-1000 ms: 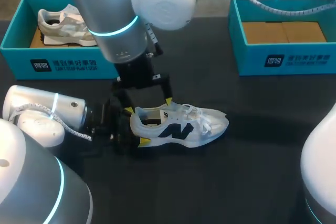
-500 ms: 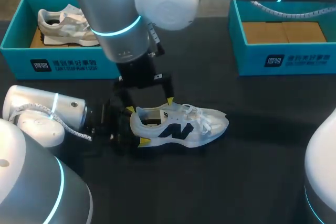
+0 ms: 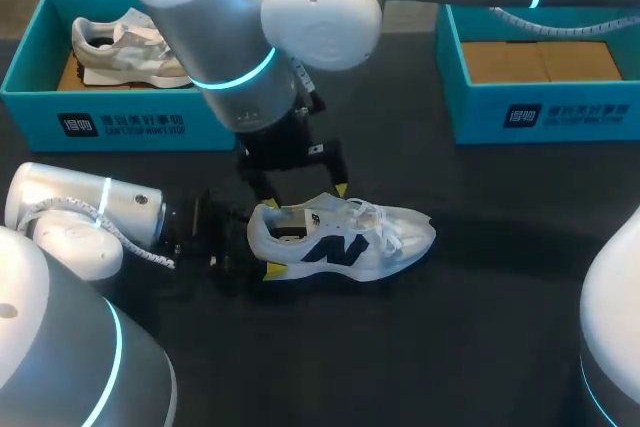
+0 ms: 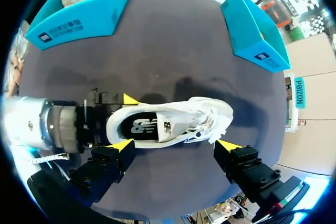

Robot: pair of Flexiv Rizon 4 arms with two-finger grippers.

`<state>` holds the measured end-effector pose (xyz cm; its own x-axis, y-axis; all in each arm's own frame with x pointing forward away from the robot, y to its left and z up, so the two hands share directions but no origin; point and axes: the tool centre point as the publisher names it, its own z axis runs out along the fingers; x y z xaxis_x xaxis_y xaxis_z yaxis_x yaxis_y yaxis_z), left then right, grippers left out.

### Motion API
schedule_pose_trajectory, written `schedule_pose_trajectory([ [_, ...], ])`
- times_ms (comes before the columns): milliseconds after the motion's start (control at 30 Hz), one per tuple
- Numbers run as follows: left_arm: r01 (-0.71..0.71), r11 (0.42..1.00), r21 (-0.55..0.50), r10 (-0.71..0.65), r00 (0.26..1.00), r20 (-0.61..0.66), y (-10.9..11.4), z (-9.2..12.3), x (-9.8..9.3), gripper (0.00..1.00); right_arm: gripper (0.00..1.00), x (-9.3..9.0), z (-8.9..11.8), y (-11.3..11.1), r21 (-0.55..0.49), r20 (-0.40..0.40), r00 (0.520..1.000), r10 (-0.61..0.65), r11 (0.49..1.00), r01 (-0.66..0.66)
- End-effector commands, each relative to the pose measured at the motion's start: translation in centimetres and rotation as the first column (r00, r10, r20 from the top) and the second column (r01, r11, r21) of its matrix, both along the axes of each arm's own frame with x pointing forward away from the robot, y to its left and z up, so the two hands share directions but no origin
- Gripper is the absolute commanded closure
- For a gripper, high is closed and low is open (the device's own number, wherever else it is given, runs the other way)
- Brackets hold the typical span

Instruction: Take the shoe out of the shoebox, open the shoe tongue, remove and reinsert the insole, then place the shoe into the shoebox

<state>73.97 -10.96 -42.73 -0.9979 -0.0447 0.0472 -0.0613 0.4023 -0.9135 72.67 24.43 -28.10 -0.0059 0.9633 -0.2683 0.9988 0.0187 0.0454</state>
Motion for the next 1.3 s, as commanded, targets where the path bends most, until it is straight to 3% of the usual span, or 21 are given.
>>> schedule_pose_trajectory([
  [33,0.001,1.0,0.003,-0.001,1.0,-0.001,-0.1,-0.5,0.1,1.0,0.0,0.4,-1.8,-0.3,-0.02,-0.016,1.0,-0.001,1.0,0.001],
  [467,0.001,1.0,0.003,-0.001,1.0,-0.001,-0.1,-0.5,0.1,1.0,0.0,1.0,-5.6,-0.9,-0.04,-0.034,0.999,-0.002,0.999,0.001],
  [667,0.001,1.0,0.003,-0.001,1.0,-0.001,-0.1,-0.5,0.1,1.0,0.0,1.1,-6.6,-1.6,-0.107,-0.031,0.999,-0.017,0.994,0.013],
  [1300,0.001,1.0,0.003,-0.001,1.0,-0.001,-0.1,-0.5,0.1,1.0,0.0,1.2,-8.0,-2.8,-0.254,-0.013,0.999,-0.051,0.966,0.046],
])
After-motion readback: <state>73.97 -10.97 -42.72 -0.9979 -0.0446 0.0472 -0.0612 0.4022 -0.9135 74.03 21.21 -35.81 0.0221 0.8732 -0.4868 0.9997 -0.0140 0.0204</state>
